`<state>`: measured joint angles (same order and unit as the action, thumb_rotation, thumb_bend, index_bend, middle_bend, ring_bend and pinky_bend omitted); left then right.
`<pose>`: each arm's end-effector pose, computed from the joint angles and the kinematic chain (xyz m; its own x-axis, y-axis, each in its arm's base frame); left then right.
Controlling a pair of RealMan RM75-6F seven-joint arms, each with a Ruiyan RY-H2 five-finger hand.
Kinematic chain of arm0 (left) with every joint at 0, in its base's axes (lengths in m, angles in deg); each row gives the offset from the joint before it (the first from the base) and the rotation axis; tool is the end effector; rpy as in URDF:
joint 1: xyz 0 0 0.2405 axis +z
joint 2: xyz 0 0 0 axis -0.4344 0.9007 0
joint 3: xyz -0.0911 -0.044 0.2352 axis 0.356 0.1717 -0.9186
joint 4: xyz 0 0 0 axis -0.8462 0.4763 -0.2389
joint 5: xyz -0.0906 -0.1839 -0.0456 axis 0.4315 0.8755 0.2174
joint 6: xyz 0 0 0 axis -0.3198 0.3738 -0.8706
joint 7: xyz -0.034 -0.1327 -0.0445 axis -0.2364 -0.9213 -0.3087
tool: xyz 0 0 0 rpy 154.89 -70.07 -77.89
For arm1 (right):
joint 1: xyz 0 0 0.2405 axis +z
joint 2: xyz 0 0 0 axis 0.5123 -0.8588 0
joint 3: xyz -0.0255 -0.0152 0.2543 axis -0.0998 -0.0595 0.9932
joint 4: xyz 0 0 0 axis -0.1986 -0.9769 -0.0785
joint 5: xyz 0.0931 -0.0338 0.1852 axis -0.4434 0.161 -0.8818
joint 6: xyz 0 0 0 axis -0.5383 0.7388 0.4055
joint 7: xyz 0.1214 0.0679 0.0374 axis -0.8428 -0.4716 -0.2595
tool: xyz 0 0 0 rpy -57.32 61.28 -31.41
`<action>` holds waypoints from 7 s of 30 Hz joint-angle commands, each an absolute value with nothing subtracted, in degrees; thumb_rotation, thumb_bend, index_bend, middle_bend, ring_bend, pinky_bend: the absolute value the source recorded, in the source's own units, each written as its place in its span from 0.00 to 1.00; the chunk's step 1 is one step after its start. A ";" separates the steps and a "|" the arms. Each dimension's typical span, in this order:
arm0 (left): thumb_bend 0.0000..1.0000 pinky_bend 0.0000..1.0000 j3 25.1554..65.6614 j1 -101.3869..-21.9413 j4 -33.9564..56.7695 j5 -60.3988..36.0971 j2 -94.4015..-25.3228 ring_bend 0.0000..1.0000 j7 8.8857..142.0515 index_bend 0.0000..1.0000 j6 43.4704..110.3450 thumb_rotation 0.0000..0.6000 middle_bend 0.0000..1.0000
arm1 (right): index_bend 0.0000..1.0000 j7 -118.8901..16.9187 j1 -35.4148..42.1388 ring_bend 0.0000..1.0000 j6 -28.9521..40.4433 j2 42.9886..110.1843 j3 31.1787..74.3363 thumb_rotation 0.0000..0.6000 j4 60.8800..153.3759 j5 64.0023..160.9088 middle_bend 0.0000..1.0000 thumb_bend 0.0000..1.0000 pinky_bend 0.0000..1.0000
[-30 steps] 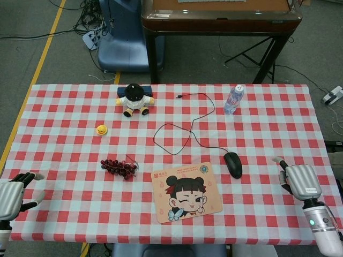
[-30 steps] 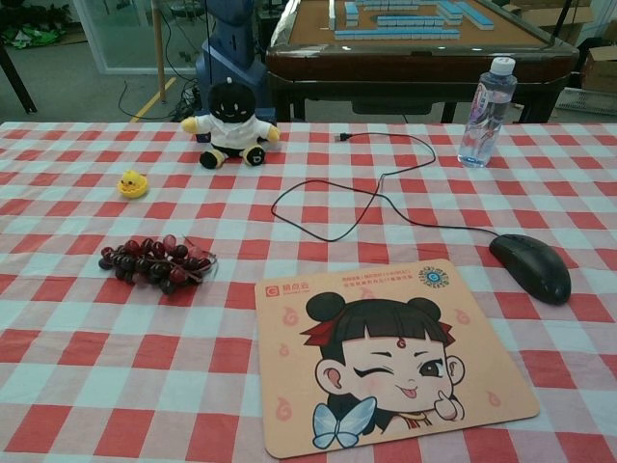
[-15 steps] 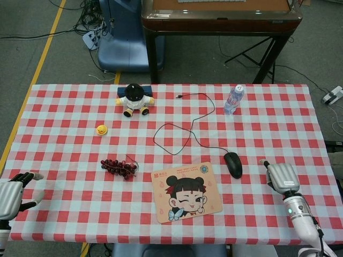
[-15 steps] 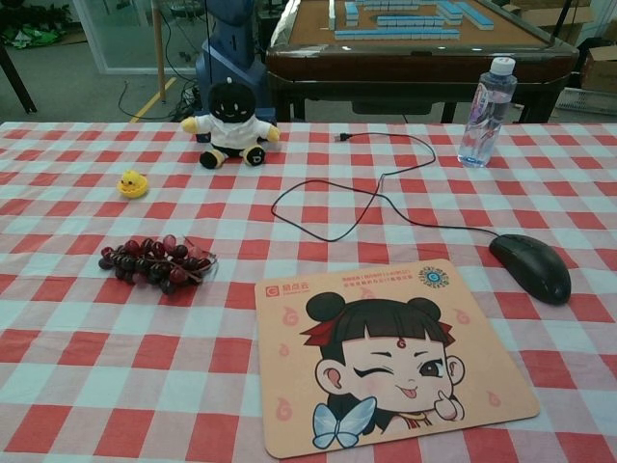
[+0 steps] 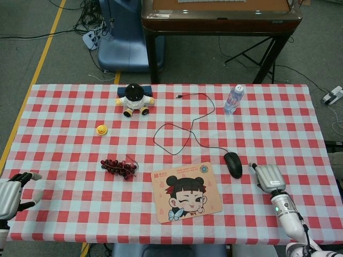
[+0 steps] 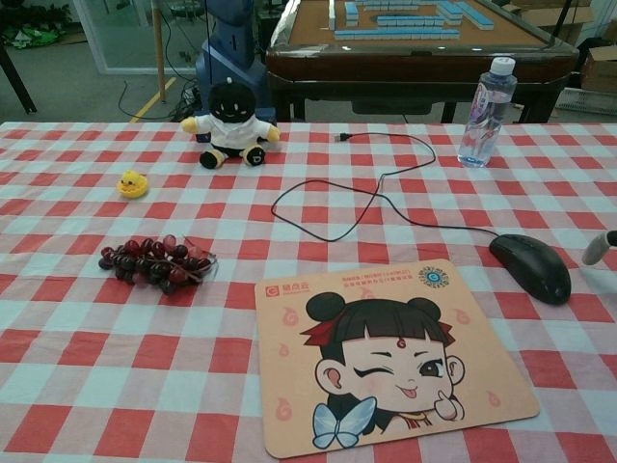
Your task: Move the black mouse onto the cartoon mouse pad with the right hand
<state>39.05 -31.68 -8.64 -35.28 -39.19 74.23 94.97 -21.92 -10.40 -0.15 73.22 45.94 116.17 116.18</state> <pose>-0.3171 0.1831 0.1611 0.4023 0.0580 0.9137 0.9150 0.0058 -0.4033 -0.3109 -0.2529 0.0324 0.6215 -0.3774 0.6866 -0.7675 -0.1172 0.6303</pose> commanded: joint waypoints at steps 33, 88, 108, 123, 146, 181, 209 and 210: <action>0.29 0.63 39.46 -31.51 -8.88 -34.10 -38.62 0.39 73.95 0.48 94.73 1.00 0.42 | 0.24 -22.71 -10.22 0.99 4.17 70.55 39.21 1.00 125.91 128.20 1.00 0.71 1.00; 0.29 0.63 40.04 -31.24 -9.05 -32.29 -37.41 0.39 72.08 0.48 93.81 1.00 0.42 | 0.22 2.62 8.79 0.99 -7.56 73.13 42.98 1.00 122.05 111.53 1.00 0.00 1.00; 0.29 0.63 40.02 -31.12 -9.34 -32.09 -37.10 0.39 72.01 0.48 93.68 1.00 0.42 | 0.41 2.72 10.23 0.99 -6.25 75.42 41.38 1.00 119.23 109.80 1.00 0.00 1.00; 0.29 0.63 40.48 -31.07 -9.12 -30.94 -36.86 0.39 71.96 0.48 93.46 1.00 0.42 | 0.45 4.37 10.91 0.99 -2.30 71.15 40.90 1.00 127.60 113.44 1.00 0.00 1.00; 0.29 0.63 42.29 -30.42 -8.33 -27.24 -35.83 0.39 70.57 0.48 93.60 1.00 0.42 | 0.45 21.17 14.95 0.99 -2.90 76.26 36.75 1.00 131.36 124.56 1.00 0.00 1.00; 0.29 0.63 43.37 -29.70 -8.63 -24.10 -34.51 0.39 69.93 0.48 92.55 1.00 0.42 | 0.22 5.84 17.14 0.97 -6.39 81.77 36.10 1.00 120.96 143.73 1.00 0.00 1.00; 0.29 0.63 40.37 -30.40 -10.31 -32.35 -36.15 0.39 72.08 0.48 93.52 1.00 0.42 | 0.26 2.79 -9.42 0.52 25.50 58.93 36.34 1.00 142.37 134.76 0.61 0.00 0.64; 0.29 0.63 40.25 -30.43 -10.31 -32.69 -36.30 0.39 72.27 0.48 93.61 1.00 0.42 | 0.26 0.50 -10.53 0.51 26.79 58.58 36.36 1.00 141.87 134.84 0.60 0.00 0.63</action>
